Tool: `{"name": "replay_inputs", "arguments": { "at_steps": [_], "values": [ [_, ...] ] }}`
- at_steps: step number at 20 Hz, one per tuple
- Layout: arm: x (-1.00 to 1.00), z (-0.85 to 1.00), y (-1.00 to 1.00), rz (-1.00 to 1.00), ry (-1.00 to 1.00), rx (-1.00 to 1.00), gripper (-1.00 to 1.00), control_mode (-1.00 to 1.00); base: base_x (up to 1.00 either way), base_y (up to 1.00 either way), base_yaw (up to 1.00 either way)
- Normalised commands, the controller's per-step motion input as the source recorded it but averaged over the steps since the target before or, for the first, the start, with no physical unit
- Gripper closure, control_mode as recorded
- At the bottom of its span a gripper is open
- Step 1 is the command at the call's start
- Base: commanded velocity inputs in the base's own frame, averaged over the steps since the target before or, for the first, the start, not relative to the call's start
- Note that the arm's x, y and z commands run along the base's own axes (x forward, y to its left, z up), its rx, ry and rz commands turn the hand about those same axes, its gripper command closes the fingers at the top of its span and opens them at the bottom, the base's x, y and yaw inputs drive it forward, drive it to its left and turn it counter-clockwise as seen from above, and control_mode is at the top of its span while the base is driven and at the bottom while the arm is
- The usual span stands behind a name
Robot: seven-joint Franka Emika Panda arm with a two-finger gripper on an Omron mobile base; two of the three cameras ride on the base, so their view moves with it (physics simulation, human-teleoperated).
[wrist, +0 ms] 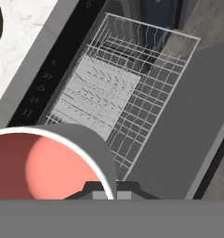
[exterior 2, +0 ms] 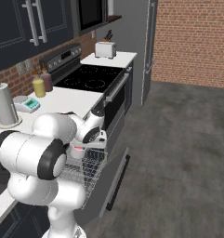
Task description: Pick up the cup and bowl from the counter, place them in the dishwasher, and close the dishwasher door.
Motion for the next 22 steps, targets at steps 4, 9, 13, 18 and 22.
{"name": "replay_inputs", "arguments": {
  "at_steps": [4, 9, 13, 18, 22],
  "values": [
    [0.25, -0.43, 0.00, 0.09, -0.11, 0.00, 1.00, -1.00, 0.00, 0.00, 0.00],
    [0.28, -0.36, 0.00, 0.17, -0.14, 0.02, 1.00, -1.00, 0.00, 0.00, 0.00],
    [0.43, -0.33, 0.00, 0.17, -0.06, 0.00, 1.00, -1.00, 0.00, 0.00, 0.00],
    [0.57, -0.32, 0.00, 0.16, -0.04, 0.00, 1.00, -1.00, 0.00, 0.00, 0.00],
    [0.45, -0.29, 0.00, 0.16, -0.02, 0.00, 1.00, -1.00, 0.00, 0.00, 0.00]
  ]
}}
